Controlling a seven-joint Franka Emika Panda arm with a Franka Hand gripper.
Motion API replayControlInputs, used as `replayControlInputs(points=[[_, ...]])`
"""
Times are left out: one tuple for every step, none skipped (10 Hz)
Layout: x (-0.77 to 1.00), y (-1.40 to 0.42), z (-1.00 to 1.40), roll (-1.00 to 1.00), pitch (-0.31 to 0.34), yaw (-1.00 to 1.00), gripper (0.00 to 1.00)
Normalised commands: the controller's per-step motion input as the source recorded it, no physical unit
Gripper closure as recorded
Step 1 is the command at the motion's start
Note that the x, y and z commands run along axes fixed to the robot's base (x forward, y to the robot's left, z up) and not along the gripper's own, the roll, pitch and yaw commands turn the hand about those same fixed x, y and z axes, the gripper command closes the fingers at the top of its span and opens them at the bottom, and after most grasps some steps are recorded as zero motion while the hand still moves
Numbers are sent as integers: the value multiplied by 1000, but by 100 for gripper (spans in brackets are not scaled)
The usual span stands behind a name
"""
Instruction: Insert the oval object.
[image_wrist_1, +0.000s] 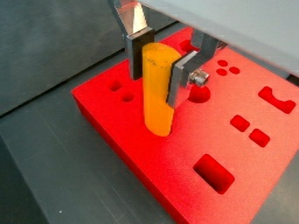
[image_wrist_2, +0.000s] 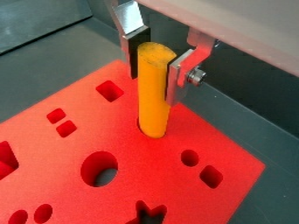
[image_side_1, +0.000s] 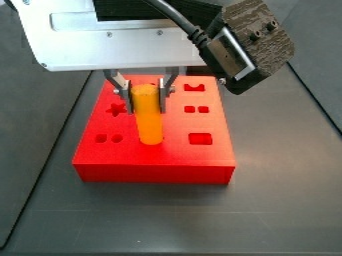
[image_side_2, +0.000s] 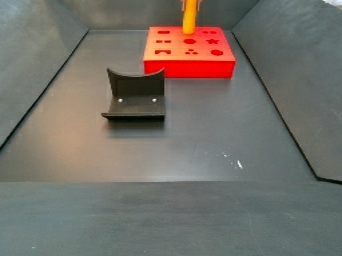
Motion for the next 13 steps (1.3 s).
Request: replayControlInputs(points=[[0,0,-549,59,-59,0,100],[0,0,-783,66,-134,0,100],[0,0,-880,50,-180,0,100],[0,0,-900,60,-170,0,100],[0,0,-894,67,-173,0,100],[0,0,-874,51,-187,0,100],[0,0,-874,50,-187,0,100],[0,0,-851,29,-196,0,100],[17,0,-834,1,-203,0,100],[117,0,-771,0,-209,0,100],[46,0,-683,0,-193,0,100],[0,0,0,0,-19,0,100],[0,0,0,0,0,0,100]])
